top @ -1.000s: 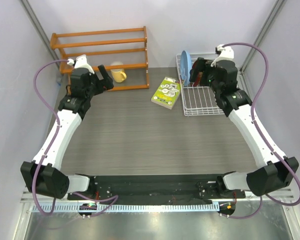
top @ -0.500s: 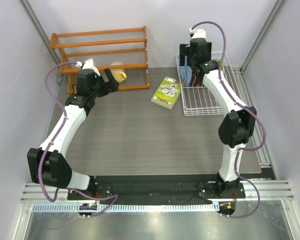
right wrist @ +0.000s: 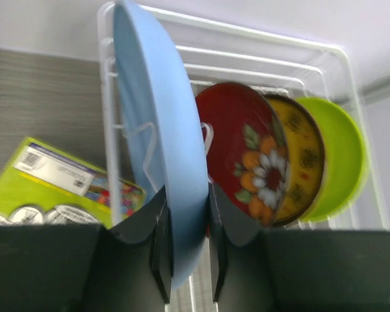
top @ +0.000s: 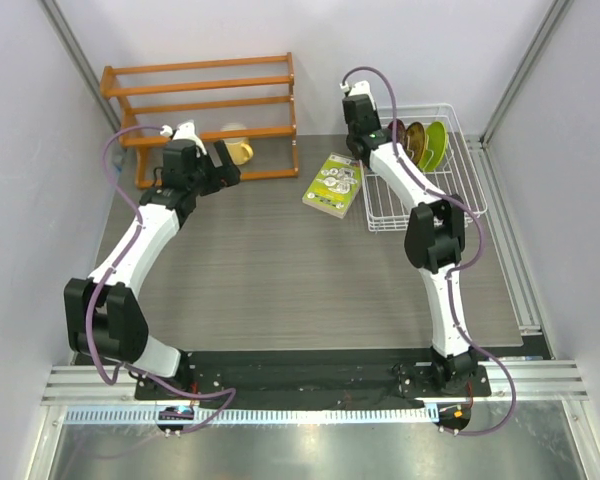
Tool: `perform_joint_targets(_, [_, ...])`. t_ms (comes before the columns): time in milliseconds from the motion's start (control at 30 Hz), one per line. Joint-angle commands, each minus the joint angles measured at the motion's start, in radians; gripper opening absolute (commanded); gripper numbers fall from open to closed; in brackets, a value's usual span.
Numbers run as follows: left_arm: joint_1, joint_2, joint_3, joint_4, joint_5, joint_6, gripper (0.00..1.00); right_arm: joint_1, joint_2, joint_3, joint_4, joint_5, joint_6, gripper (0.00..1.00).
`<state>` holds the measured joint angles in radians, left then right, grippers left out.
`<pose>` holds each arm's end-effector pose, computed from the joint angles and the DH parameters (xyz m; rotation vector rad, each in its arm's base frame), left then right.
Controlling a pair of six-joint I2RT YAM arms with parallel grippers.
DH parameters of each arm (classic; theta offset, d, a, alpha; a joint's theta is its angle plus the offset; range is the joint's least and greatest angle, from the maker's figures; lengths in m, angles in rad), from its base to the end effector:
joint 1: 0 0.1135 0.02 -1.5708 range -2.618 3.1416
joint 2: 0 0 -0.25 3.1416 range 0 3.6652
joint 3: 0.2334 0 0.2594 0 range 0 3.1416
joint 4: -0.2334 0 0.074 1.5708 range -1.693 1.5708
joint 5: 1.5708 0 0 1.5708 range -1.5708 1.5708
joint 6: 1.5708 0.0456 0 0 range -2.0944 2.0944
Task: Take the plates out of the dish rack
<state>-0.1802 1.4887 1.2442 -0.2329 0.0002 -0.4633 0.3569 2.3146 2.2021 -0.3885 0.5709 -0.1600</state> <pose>0.3592 -0.0654 0.3048 -0.2922 2.0514 -0.3990 0.5196 0.1674 0.2748 -0.1738 2.0096 -0.4646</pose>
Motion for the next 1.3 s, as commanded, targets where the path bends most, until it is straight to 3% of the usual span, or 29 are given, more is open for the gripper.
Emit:
perform_joint_targets(0, [0.005, -0.004, -0.005, 0.012, -0.039, 0.028, 0.99, 0.043, -0.015, 0.050, 0.069, 0.145, -0.098, 0.21])
perform_joint_targets(100, [0.005, 0.001, -0.008, 0.009, -0.049, 0.031, 0.99, 0.083, -0.027, 0.018, 0.167, 0.265, -0.200, 0.06])
perform_joint_targets(267, [0.005, -0.007, -0.008, -0.009, -0.080, 0.035, 0.99, 0.149, -0.037, -0.042, 0.503, 0.504, -0.444, 0.04])
perform_joint_targets(433, [0.005, -0.016, -0.008, -0.043, -0.138, 0.035, 0.99, 0.169, -0.057, -0.053, 0.735, 0.613, -0.660, 0.05])
perform_joint_targets(567, [0.005, -0.010, -0.005, -0.063, -0.152, 0.028, 1.00, 0.191, -0.128, -0.093, 0.760, 0.650, -0.707, 0.05])
perform_joint_targets(600, [0.005, -0.011, -0.008, -0.063, -0.144, 0.020, 0.99, 0.207, -0.153, -0.093, 0.708, 0.635, -0.669, 0.05])
perform_joint_targets(633, [0.005, -0.015, -0.014, -0.054, -0.117, 0.017, 0.99, 0.217, -0.209, -0.090, 0.525, 0.614, -0.504, 0.05])
perform_joint_targets(700, [0.005, -0.021, -0.022, -0.040, -0.088, -0.004, 1.00, 0.246, -0.266, -0.085, 0.254, 0.513, -0.338, 0.05])
perform_joint_targets(733, [0.005, -0.024, -0.025, -0.034, -0.048, -0.012, 0.99, 0.254, -0.326, -0.097, 0.194, 0.473, -0.197, 0.05])
perform_joint_targets(800, [0.005, -0.036, -0.051, 0.001, -0.010, -0.041, 0.99, 0.290, -0.381, -0.152, 0.098, 0.420, -0.103, 0.05])
perform_joint_targets(1000, [0.005, -0.103, -0.159, 0.102, 0.086, -0.112, 0.99, 0.329, -0.569, -0.349, -0.035, 0.174, 0.213, 0.06])
perform_joint_targets(1267, [0.005, -0.249, -0.320, 0.245, 0.148, -0.201, 0.99, 0.329, -0.747, -0.659, 0.067, -0.184, 0.514, 0.07])
